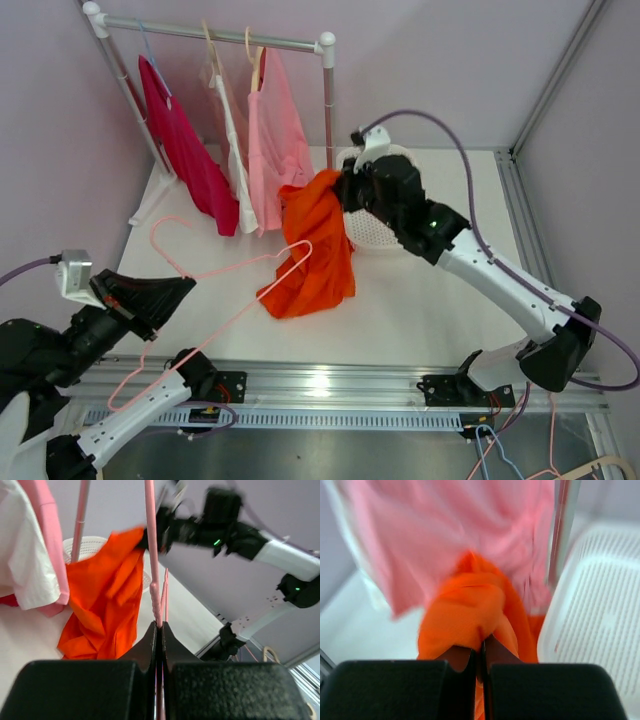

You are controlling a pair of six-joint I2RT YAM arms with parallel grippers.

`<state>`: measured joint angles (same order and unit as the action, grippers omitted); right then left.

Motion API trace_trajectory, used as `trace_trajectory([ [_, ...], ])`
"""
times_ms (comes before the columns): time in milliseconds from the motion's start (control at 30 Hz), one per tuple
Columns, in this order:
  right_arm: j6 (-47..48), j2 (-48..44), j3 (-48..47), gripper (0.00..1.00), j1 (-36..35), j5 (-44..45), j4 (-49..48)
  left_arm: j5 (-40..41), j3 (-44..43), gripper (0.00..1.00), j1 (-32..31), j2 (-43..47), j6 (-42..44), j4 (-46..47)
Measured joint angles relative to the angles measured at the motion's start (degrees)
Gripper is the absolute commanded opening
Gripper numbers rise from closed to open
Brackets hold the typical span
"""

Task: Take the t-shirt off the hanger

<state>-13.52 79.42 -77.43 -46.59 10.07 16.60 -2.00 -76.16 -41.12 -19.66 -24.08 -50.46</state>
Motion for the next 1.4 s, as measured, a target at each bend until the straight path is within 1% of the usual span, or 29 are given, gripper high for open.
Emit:
trace_trajectory([
  [100,3.2,1.4,-12.1,0.00,0.8,0.2,0.2,2.0,3.2,0.01,0.0,-0.2,-0.1,1.2],
  [200,6.6,1.4,-22.3,0.00,2.3,0.1,-3.0,3.1,5.3,0.01,0.0,-1.4,-0.4,2.4],
  [267,8.7,1.4,-27.1,0.00,4.5,-0.2,-8.4,3.9,6.7,0.01,0.0,-2.3,-0.5,3.7],
  [400,10.9,3.1,-32.1,0.00,9.4,0.0,-23.4,5.7,9.6,0.01,0.0,-3.9,-0.4,6.8],
  [533,10.4,11.7,-43.3,0.00,13.6,1.1,-33.1,7.4,11.6,0.01,0.0,-6.0,-0.4,10.1],
  [667,8.5,22.8,-56.6,0.00,16.9,1.5,-34.0,8.7,11.6,0.01,0.0,-9.3,-0.3,12.8],
  [733,7.7,25.7,-57.9,0.00,18.0,1.6,-33.1,10.0,11.5,0.01,0.0,-11.4,-0.1,14.2],
  [800,7.2,25.8,-54.1,0.00,18.5,1.7,-32.4,11.7,11.0,0.01,0.0,-13.9,0.5,15.4],
  [867,6.7,23.6,-45.3,0.00,18.5,2.4,-32.7,13.7,8.7,0.01,0.0,-17.7,1.2,15.9],
  [900,6.0,21.1,-37.6,0.00,18.6,3.1,-34.2,14.8,6.8,0.00,0.0,-20.2,1.7,15.9],
  [1033,1.9,13.0,-11.5,0.00,19.3,6.5,-34.0,18.4,-3.1,0.01,0.0,-31.2,2.7,15.8],
  [1100,-0.9,10.8,-3.7,0.00,20.4,9.2,-29.5,19.9,-7.4,0.01,0.0,-35.8,3.2,16.1],
  [1167,-3.9,10.8,-1.7,0.00,21.6,11.0,-22.7,21.3,-10.4,0.01,0.0,-39.6,3.8,15.5],
  [1233,-6.3,12.2,-3.7,0.06,22.6,11.7,-13.4,22.8,-13.0,0.01,0.0,-42.8,4.7,14.8],
  [1267,-7.1,14.4,-6.7,0.13,23.2,11.7,-7.2,23.4,-14.3,0.01,0.0,-44.2,5.2,14.6],
  [1300,-7.7,17.1,-10.7,0.37,23.5,11.4,-2.2,24.2,-15.6,0.01,0.0,-45.5,5.7,14.4],
  [1333,-8.4,20.9,-16.3,0.47,23.7,11.2,3.6,24.9,-16.9,0.01,0.0,-46.8,6.4,14.3],
  [1367,-9.0,25.4,-22.3,0.79,23.7,11.3,8.7,25.9,-18.1,0.01,0.0,-48.0,6.9,14.3],
  [1400,-9.9,28.8,-26.2,0.98,23.6,12.0,11.9,26.9,-19.3,0.01,0.0,-49.2,7.8,14.3],
])
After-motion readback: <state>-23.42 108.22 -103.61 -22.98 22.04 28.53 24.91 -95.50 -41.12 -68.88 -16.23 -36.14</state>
